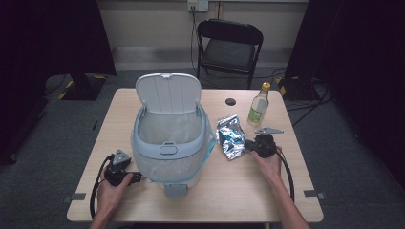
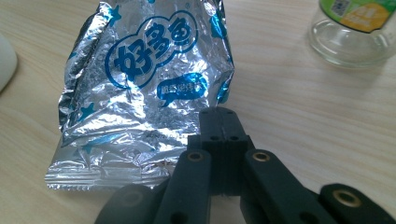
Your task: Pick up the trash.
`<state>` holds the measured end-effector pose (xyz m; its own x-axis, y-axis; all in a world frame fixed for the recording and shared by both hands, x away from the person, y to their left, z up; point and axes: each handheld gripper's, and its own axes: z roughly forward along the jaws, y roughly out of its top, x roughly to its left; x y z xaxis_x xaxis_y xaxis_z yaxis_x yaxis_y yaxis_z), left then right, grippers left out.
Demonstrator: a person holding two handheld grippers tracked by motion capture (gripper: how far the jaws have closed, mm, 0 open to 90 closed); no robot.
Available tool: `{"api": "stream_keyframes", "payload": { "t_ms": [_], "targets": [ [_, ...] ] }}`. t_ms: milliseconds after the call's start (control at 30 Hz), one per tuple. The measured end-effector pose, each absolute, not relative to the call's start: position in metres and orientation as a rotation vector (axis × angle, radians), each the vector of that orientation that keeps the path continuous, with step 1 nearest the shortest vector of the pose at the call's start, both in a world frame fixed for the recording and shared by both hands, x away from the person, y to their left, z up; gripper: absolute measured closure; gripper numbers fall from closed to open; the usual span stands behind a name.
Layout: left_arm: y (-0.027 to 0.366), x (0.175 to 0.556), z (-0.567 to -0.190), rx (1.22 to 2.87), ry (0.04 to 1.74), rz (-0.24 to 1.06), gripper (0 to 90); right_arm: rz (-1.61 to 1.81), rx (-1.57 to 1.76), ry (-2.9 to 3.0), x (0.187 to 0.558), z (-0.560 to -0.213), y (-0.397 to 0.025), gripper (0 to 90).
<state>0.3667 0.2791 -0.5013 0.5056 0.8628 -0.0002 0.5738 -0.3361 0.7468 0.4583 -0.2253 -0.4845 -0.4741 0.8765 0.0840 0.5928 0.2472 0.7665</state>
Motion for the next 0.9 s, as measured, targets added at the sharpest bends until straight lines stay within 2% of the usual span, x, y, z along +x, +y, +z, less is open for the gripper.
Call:
{"api": "stream_keyframes", "payload": {
  "t_ms": [900],
  "targets": [
    [0.279, 0.367, -0.501, 2.046, 1.172, 0.525, 20.9, 1.28, 1.361, 1.961, 0.418, -0.44, -0.254, 90.0]
  ]
}}
